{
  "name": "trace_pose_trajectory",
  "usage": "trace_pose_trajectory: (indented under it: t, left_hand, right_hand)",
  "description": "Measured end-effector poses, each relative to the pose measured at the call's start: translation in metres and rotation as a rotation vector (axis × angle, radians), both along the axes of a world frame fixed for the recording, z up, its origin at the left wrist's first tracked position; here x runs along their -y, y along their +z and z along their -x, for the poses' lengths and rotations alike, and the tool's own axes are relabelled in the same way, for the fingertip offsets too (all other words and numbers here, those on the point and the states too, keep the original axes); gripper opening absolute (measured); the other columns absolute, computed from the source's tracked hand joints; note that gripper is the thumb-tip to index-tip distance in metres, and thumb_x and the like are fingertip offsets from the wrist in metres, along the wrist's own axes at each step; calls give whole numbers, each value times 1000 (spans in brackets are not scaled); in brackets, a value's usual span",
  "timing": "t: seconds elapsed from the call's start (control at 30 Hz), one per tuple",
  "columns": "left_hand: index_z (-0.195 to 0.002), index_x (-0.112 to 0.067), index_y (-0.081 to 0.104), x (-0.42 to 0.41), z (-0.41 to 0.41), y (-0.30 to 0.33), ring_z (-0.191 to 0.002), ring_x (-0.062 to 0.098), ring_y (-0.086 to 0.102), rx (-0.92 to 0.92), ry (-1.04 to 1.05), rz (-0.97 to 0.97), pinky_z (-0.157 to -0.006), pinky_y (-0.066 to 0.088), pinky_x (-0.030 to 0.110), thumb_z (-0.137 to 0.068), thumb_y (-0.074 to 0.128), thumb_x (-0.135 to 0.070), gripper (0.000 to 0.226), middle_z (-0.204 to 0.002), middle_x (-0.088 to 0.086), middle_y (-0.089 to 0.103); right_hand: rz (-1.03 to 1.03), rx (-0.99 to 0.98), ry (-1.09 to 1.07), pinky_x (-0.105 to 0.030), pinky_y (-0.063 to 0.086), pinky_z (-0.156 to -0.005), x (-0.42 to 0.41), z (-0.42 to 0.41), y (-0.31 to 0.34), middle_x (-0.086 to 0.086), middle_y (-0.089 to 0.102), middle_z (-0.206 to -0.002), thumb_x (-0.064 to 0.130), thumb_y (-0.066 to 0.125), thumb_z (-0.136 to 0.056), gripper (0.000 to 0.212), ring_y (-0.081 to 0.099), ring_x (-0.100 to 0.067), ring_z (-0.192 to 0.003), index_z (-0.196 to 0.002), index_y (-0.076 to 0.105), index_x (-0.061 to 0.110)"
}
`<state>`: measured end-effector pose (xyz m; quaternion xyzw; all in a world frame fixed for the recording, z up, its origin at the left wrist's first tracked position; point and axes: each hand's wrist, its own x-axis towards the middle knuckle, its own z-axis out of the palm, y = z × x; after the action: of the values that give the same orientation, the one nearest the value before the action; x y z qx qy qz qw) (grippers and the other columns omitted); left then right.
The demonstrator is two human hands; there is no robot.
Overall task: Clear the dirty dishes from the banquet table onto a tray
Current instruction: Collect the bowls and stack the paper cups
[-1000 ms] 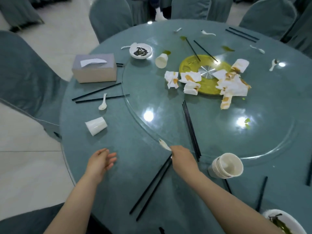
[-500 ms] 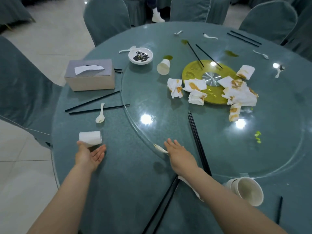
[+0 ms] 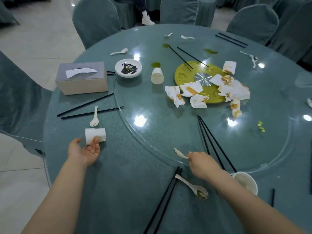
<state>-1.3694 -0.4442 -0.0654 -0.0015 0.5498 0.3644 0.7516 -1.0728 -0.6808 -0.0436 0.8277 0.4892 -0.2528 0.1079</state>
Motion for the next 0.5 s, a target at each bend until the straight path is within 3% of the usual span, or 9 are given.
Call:
trace_pose_trajectory:
  t: [0.13, 0.23, 0.37, 0.5]
  left_hand:
    - [-86, -11, 48, 0, -6, 1, -43, 8, 64, -104, -86, 3, -48, 47, 18, -102, 27, -24, 29, -55, 2, 68]
    - [-83, -10, 45, 3, -8, 0, -39, 7, 62, -146, -112, -1, -38, 45, 13, -101, 25, -11, 27, -46, 2, 64]
    - [-83, -11, 46, 12, -14, 4, -39, 3, 61, -178, -155, -42, -37, 44, 11, -100, 33, -8, 22, -45, -2, 63]
    - [-85, -11, 49, 23, -26, 14, -42, 4, 63, -161, -170, -90, -40, 47, 13, -99, 38, -9, 18, -49, -2, 66]
  right_hand:
    - [-93, 22, -86, -31, 41, -54, -1, -12, 4, -4, 58, -79, 8, 37, -92, 22, 55, -23, -68, -100, 57, 11]
    - [-168, -2, -83, -32, 33, -50, -10, -8, 3, -4, 53, -76, 7, 34, -94, 15, 52, -26, -68, -93, 48, 12]
    - [-216, -71, -54, -36, 43, -67, -19, 0, 0, -7, 55, -103, 5, 33, -95, 15, 56, -30, -89, -100, 47, 10]
    - [-220, -85, -57, -39, 46, -87, -20, -3, -4, -9, 47, -133, 9, 31, -98, 25, 48, -31, -116, -118, 45, 10]
